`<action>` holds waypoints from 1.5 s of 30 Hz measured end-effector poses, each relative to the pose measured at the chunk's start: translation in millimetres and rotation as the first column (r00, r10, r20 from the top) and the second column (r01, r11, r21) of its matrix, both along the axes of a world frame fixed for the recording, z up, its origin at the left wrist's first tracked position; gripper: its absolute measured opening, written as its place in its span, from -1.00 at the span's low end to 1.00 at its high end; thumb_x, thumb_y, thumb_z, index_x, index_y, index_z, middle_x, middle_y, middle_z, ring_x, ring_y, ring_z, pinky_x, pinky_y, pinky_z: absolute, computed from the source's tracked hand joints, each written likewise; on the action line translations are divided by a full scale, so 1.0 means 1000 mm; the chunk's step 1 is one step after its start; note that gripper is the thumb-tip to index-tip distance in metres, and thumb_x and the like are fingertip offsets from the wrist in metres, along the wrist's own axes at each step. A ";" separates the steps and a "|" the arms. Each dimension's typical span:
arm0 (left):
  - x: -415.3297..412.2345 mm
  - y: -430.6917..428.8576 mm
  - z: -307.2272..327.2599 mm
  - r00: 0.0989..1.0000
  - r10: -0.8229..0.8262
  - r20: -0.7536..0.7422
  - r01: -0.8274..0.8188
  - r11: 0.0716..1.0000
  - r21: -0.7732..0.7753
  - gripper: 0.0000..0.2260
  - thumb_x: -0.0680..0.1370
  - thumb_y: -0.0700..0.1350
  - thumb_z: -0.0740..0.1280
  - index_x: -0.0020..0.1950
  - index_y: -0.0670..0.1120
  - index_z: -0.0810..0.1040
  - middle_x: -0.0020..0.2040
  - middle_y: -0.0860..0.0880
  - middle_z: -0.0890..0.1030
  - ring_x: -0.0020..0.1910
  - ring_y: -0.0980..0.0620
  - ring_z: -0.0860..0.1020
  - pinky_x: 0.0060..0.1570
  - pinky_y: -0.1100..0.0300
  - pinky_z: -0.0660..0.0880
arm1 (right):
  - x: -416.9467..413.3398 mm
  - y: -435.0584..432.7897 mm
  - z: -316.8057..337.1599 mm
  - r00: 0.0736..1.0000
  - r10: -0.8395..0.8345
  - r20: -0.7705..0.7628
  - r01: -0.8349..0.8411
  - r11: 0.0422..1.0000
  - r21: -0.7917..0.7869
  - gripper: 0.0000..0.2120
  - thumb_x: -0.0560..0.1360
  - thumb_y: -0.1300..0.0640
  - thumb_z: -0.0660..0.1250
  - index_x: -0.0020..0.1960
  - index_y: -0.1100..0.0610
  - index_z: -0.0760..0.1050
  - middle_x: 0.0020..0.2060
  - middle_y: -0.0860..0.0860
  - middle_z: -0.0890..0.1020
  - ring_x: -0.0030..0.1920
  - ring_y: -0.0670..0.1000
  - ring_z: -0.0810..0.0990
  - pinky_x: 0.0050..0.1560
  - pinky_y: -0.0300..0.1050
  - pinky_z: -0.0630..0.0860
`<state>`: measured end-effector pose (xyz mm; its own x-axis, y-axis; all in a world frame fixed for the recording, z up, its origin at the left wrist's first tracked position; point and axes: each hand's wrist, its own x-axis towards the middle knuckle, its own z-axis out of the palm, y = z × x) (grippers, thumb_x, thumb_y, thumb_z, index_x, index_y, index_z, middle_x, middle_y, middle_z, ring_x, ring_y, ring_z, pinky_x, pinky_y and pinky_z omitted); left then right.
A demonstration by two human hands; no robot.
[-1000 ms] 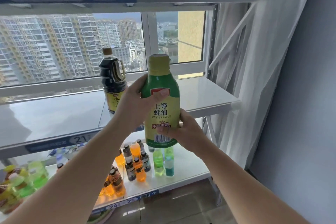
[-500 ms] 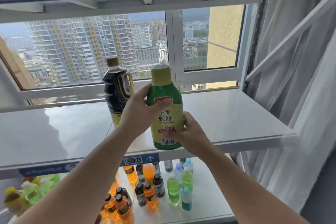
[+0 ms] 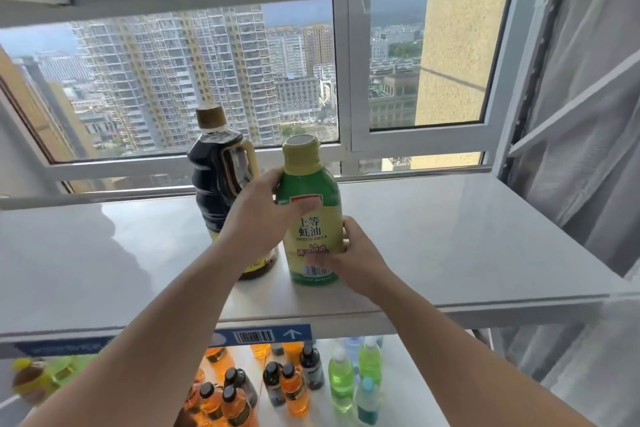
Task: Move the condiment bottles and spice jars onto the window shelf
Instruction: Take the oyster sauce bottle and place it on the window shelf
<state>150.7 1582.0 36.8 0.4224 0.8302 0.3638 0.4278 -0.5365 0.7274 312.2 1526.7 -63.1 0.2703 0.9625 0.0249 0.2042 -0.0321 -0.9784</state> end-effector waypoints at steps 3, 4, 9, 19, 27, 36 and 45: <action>-0.002 0.013 0.001 1.000 0.017 -0.009 -0.017 1.000 -0.009 -0.63 0.45 0.17 0.51 0.23 0.19 0.60 0.06 0.20 0.70 0.04 0.18 0.64 -0.01 0.12 0.55 | -0.002 0.014 -0.001 1.000 0.012 0.013 -0.012 1.000 -0.006 -0.41 0.38 0.07 0.63 0.29 -0.07 0.40 0.14 -0.18 0.61 0.18 0.00 0.61 0.14 0.06 0.66; -0.003 0.016 0.001 1.000 0.020 -0.007 -0.020 1.000 -0.014 -0.62 0.47 0.15 0.51 0.26 0.20 0.59 0.07 0.21 0.69 0.05 0.19 0.64 -0.02 0.16 0.54 | -0.003 0.017 -0.001 1.000 0.011 0.019 -0.011 1.000 -0.008 -0.41 0.39 0.07 0.62 0.29 -0.07 0.40 0.13 -0.18 0.60 0.17 0.00 0.60 0.14 0.04 0.66; -0.008 0.023 0.002 1.000 0.016 0.018 -0.016 0.999 -0.032 -0.56 0.50 0.13 0.49 0.37 0.22 0.52 0.18 0.26 0.66 0.22 0.18 0.60 0.14 0.11 0.53 | -0.005 0.029 -0.006 0.998 -0.008 0.055 0.010 1.000 -0.026 -0.41 0.38 0.05 0.62 0.29 -0.09 0.39 0.16 -0.14 0.62 0.19 0.03 0.62 0.17 0.12 0.65; -0.007 0.016 0.004 0.999 0.041 0.001 -0.041 0.999 0.010 -0.65 0.56 0.04 0.44 0.35 0.11 0.55 0.03 0.22 0.66 -0.01 0.25 0.60 -0.17 0.35 0.42 | -0.008 0.025 -0.004 0.998 -0.020 0.065 0.023 0.998 -0.058 -0.40 0.36 -0.01 0.61 0.28 -0.13 0.40 0.18 -0.15 0.63 0.20 0.02 0.62 0.19 0.15 0.64; -0.013 0.002 -0.002 0.994 0.112 -0.014 -0.109 0.983 0.145 -0.56 0.58 0.00 0.43 0.45 0.06 0.48 0.27 0.21 0.57 0.21 0.18 0.54 0.16 0.22 0.44 | -0.014 0.011 0.001 0.994 -0.044 0.105 0.050 0.997 -0.056 -0.31 0.38 -0.03 0.62 0.39 -0.06 0.34 0.20 -0.16 0.58 0.20 -0.04 0.56 0.15 -0.04 0.61; -0.036 -0.035 -0.064 0.971 0.193 -0.140 -0.172 0.973 0.152 -0.56 0.59 0.03 0.40 0.45 0.03 0.44 0.36 0.03 0.49 0.25 0.03 0.52 0.15 0.12 0.56 | -0.011 -0.030 -0.022 0.882 -0.155 0.444 0.164 0.986 0.018 -0.30 0.47 -0.10 0.50 0.51 0.08 0.33 0.39 -0.01 0.48 0.36 -0.02 0.48 0.30 -0.14 0.45; -0.040 -0.086 -0.080 0.936 -0.002 -0.352 0.023 0.998 0.055 -0.62 0.60 0.05 0.37 0.40 0.03 0.51 0.33 0.05 0.53 0.32 0.08 0.44 0.24 0.20 0.34 | -0.021 -0.108 -0.020 0.756 -0.348 0.555 0.320 0.935 0.150 -0.46 0.50 -0.11 0.47 0.37 0.14 0.49 0.28 0.04 0.56 0.31 0.04 0.53 0.36 0.03 0.44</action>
